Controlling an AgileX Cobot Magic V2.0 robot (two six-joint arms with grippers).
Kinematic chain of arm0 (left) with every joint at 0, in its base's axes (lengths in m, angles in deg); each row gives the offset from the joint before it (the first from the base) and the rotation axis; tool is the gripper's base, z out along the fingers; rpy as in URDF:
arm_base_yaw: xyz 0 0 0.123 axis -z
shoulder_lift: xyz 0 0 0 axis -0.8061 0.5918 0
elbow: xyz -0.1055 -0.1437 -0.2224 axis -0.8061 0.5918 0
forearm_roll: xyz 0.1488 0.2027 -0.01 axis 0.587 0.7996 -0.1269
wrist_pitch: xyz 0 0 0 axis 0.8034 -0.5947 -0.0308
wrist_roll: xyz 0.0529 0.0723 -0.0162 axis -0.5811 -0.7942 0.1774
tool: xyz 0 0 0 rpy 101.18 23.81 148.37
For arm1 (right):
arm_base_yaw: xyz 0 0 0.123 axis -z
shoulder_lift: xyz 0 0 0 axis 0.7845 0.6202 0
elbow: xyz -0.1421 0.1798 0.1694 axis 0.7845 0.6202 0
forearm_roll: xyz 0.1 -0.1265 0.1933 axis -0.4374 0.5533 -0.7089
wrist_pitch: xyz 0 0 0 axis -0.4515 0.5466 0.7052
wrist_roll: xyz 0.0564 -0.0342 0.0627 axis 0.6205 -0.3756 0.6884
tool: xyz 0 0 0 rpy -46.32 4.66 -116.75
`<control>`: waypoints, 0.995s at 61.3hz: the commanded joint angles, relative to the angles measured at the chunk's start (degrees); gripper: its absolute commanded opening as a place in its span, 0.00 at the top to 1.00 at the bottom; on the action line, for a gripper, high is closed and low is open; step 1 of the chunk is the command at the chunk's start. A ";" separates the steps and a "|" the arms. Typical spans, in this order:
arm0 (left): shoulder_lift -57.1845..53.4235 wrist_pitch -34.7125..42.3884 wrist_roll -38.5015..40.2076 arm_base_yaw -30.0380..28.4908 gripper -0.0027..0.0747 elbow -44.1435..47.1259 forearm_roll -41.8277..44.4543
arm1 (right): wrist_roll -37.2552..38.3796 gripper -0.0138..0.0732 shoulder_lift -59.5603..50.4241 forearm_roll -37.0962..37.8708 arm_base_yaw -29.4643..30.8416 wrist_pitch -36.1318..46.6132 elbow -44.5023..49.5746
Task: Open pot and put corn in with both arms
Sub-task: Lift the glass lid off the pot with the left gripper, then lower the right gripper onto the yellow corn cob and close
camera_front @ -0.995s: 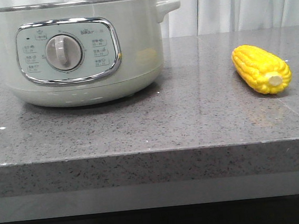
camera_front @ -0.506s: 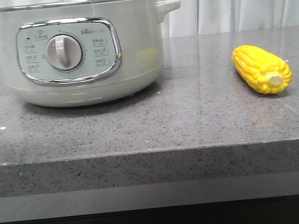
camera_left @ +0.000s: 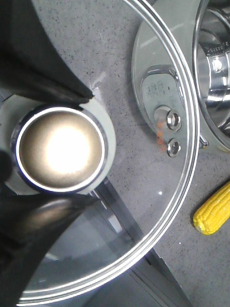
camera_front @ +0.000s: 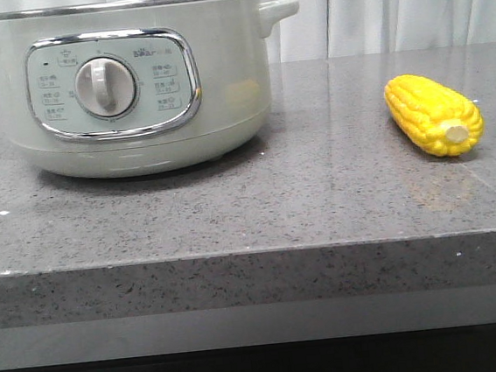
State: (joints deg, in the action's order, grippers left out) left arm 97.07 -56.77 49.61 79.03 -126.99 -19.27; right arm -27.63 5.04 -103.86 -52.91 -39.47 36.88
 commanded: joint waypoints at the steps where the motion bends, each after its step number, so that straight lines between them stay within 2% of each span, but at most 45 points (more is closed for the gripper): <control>1: -0.22 7.49 0.07 0.42 0.85 -2.11 -2.35 | -0.08 0.22 7.69 -3.76 0.24 3.30 -5.04; 11: -0.22 7.49 0.07 0.42 0.85 -2.11 -2.35 | -0.08 0.21 20.78 -5.79 0.24 2.04 -11.80; 23: -0.22 7.49 -0.03 0.42 0.85 -2.11 -2.35 | -0.08 0.09 31.68 -7.19 -0.90 1.63 -18.89; 38: -0.22 7.49 -0.03 0.42 0.85 -2.11 -2.35 | -0.08 0.09 43.22 -8.72 -6.54 0.61 -26.33; 46: -0.22 7.49 -0.03 0.42 0.85 -2.11 -2.35 | -0.08 0.09 48.58 -11.36 -6.60 -0.16 -28.75; 61: -0.22 8.24 -0.03 0.42 0.85 -2.11 -2.35 | -0.08 0.09 55.07 -11.67 -6.60 -1.26 -30.84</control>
State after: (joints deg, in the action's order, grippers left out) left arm 97.07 -56.15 49.61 79.03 -126.99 -19.27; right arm -27.63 61.22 -114.38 -59.55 -42.28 8.31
